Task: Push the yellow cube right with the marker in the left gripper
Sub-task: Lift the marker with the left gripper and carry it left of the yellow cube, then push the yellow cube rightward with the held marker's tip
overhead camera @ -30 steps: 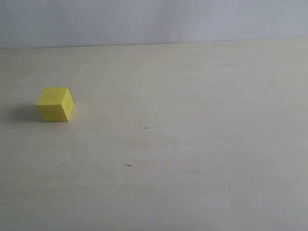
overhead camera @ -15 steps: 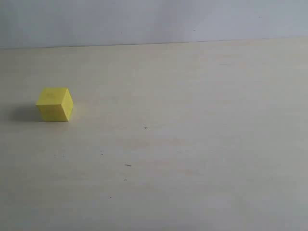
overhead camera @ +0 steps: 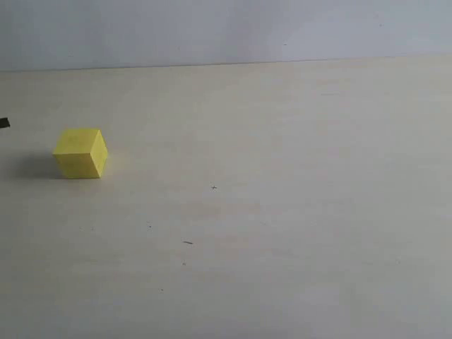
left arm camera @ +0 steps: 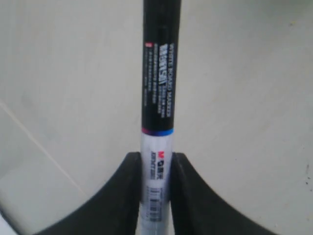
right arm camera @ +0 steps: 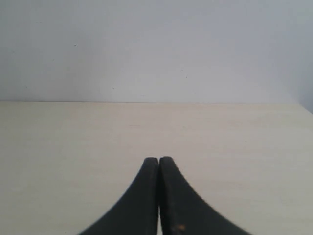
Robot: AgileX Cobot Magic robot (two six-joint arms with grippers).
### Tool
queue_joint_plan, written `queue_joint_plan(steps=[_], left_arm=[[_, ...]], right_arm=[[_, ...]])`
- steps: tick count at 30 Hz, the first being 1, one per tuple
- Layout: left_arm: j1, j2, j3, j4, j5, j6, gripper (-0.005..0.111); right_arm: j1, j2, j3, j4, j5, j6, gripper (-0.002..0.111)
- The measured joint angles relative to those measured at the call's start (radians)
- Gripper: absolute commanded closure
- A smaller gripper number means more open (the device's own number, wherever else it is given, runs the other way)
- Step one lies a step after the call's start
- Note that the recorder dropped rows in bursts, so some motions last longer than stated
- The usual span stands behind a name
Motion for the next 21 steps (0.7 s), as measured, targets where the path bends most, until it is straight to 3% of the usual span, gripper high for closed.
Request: queue_joint_plan(steps=[3,7,13,21], left_arm=[[0.023,0.041,0.000,-0.133,-0.048,0.270,0.107],[0.026,0.081,0.000,-0.235,-0.131,0.477,0.107],[0.026,0.135,-0.002,-0.253,-0.236,0.556,0.107],[0.026,0.188,-0.004,-0.253,-0.268,0.599,0.107]], right_arm=[[0.000,0.000,0.000,0.000,0.000,0.000,0.108],[0.000,0.000,0.000,0.000,0.000,0.000,0.108],[0.000,0.000,0.000,0.000,0.000,0.000,0.108],[0.000,0.000,0.000,0.000,0.000,0.000,0.108]])
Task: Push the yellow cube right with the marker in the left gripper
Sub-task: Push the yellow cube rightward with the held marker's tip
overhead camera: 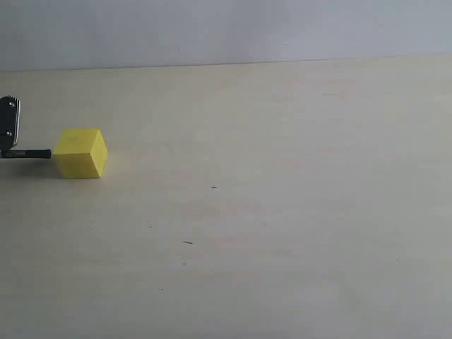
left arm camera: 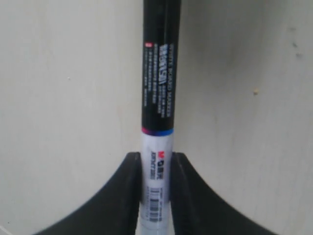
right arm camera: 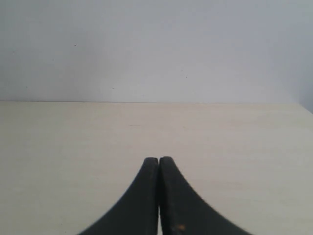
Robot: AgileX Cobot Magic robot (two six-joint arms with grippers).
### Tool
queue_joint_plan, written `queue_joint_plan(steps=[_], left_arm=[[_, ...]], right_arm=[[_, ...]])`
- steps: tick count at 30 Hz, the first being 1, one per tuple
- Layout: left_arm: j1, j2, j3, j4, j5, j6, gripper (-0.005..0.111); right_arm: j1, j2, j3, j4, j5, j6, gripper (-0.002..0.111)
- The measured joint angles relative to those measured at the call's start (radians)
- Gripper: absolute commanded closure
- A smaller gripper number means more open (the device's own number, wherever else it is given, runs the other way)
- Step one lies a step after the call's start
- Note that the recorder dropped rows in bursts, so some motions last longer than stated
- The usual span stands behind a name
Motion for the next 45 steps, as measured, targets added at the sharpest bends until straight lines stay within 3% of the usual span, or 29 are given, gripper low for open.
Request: queue_joint_plan(steps=[8,17,30,37,45], left_arm=[[-0.029,0.003,0.000,-0.002,-0.011,0.000,0.107],[-0.202,0.003,0.017,-0.024,-0.015,-0.046,0.107],[-0.205,-0.040,0.017,-0.042,0.062,-0.123,0.107],[-0.341,-0.049,0.017,-0.049,0.116,-0.131,0.107],[-0.304,-0.080,0.017,-0.037,0.224,-0.225,0.107]], right_arm=[[0.000,0.000,0.000,0.000,0.000,0.000,0.108],[0.000,0.000,0.000,0.000,0.000,0.000,0.108],[0.000,0.000,0.000,0.000,0.000,0.000,0.108],[0.000,0.000,0.000,0.000,0.000,0.000,0.108],[0.000,0.000,0.000,0.000,0.000,0.000,0.108]])
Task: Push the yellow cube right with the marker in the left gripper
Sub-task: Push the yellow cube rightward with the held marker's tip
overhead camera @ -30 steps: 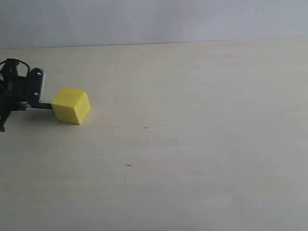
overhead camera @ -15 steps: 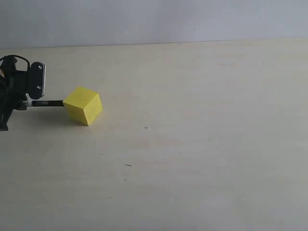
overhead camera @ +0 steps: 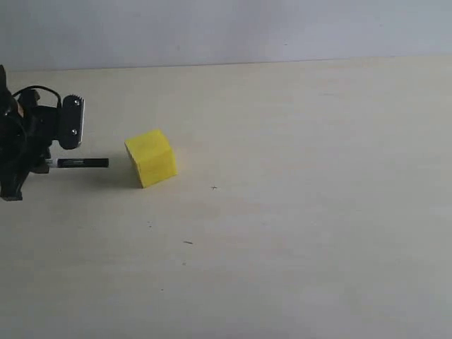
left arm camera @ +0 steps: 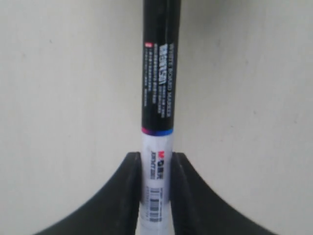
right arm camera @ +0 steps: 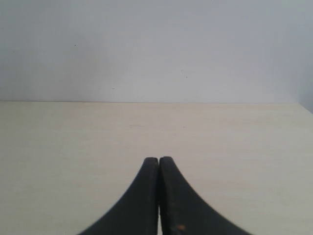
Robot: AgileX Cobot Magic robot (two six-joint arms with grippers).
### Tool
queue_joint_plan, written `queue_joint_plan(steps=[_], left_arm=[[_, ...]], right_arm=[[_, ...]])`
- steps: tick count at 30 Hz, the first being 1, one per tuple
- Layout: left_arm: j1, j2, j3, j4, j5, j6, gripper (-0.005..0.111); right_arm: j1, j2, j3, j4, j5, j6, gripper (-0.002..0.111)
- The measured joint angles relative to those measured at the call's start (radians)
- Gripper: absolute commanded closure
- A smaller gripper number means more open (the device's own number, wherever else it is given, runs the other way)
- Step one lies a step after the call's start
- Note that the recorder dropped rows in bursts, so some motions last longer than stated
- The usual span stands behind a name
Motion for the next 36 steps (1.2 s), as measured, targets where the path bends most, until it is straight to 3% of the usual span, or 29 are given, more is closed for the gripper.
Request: queue_joint_plan(steps=[6,15,25,30,33,36], left_arm=[[-0.009,0.000,0.007,-0.005,0.045,-0.029,0.107],[-0.176,0.000,0.009,-0.091,-0.100,-0.032,0.107],[-0.128,0.000,0.005,-0.089,-0.068,-0.058,0.107],[-0.114,0.000,0.005,-0.085,-0.119,-0.060,0.107],[-0.144,0.017,-0.002,-0.088,-0.225,-0.060,0.107],[-0.205,0.065,-0.042,-0.096,-0.244,-0.066,0.107]], right_arm=[[0.000,0.000,0.000,0.000,0.000,0.000,0.108],[0.000,0.000,0.000,0.000,0.000,0.000,0.108],[0.000,0.000,0.000,0.000,0.000,0.000,0.108],[0.000,0.000,0.000,0.000,0.000,0.000,0.108],[0.000,0.000,0.000,0.000,0.000,0.000,0.108],[0.000,0.000,0.000,0.000,0.000,0.000,0.108]])
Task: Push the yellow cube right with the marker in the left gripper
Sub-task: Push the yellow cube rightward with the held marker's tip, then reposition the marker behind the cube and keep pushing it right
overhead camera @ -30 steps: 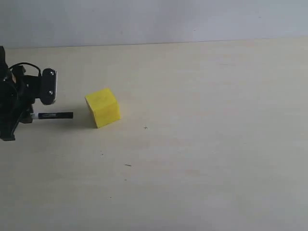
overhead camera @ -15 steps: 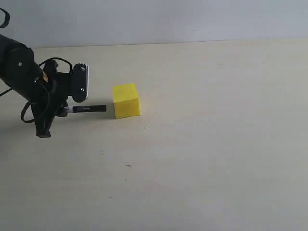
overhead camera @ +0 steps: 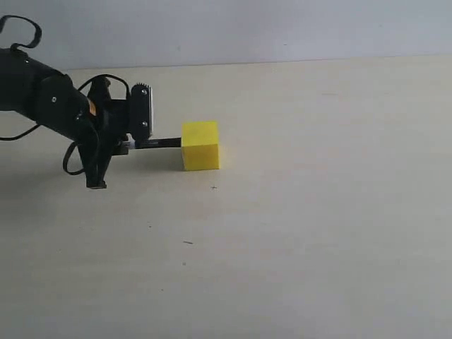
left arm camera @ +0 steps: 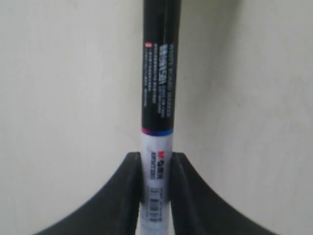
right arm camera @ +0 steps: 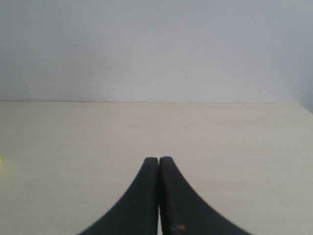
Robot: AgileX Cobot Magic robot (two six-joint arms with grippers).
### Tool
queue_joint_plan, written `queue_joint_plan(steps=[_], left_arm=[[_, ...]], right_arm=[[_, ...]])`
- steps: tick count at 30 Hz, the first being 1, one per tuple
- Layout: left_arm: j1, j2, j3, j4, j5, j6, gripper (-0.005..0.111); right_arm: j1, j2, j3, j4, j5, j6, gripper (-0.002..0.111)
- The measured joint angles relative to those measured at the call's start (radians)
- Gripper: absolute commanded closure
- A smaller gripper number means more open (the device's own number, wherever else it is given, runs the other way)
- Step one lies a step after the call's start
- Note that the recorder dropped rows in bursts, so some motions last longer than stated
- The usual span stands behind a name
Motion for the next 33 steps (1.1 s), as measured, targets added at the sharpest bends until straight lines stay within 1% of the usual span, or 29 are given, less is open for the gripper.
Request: queue_joint_plan(steps=[2,6,11,16,21,25,33], left_arm=[[-0.004,0.004,-0.005,-0.001,0.004,-0.016,0.107],[0.040,-0.013,-0.005,-0.001,0.060,-0.022,0.107],[0.069,-0.013,-0.008,-0.001,0.103,-0.024,0.107],[0.069,-0.013,-0.008,-0.001,0.107,-0.029,0.107],[0.069,-0.007,-0.020,-0.001,0.059,-0.061,0.107],[0.067,0.038,-0.042,-0.001,0.057,-0.106,0.107],[0.063,0.041,-0.044,0.033,0.081,-0.121,0.107]], right_arm=[[0.000,0.000,0.000,0.000,0.000,0.000,0.108],[0.000,0.000,0.000,0.000,0.000,0.000,0.108],[0.000,0.000,0.000,0.000,0.000,0.000,0.108],[0.000,0.000,0.000,0.000,0.000,0.000,0.108],[0.000,0.000,0.000,0.000,0.000,0.000,0.108],[0.000,0.000,0.000,0.000,0.000,0.000,0.108],[0.000,0.000,0.000,0.000,0.000,0.000,0.108]])
